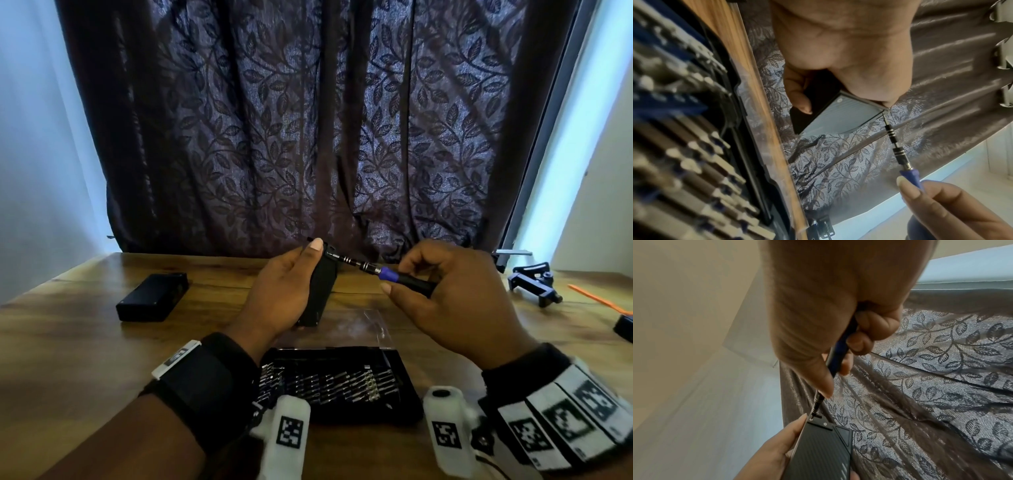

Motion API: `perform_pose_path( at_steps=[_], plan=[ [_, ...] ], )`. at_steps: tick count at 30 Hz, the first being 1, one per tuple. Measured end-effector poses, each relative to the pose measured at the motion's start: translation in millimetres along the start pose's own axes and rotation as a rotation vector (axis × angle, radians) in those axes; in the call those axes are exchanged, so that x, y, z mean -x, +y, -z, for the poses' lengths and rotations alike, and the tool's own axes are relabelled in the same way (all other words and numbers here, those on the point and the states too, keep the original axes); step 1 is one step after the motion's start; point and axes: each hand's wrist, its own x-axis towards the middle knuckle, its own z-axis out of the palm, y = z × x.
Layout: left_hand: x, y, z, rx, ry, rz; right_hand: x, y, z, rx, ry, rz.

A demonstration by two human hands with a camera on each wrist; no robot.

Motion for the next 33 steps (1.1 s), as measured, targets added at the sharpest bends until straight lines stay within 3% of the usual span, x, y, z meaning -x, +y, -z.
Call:
perform_pose_path(
  at_steps=[7,17,33],
  plan=[
    [0.2,0.1,-1.5,-0.087,0.002,0.007,0.0,2.2,-1.0,-0.026,0.008,-0.003],
    [-2.1,-1.1,1.5,-0.135,-0.005,-0.016,-2.1,4.6,-4.7,0.021,-0.1,0.036],
    [-3.9,-3.3,2.5,-0.227,-0.021,-0.036,-3.0,6.7,-3.8,0.071,-0.078,0.066]
  ],
)
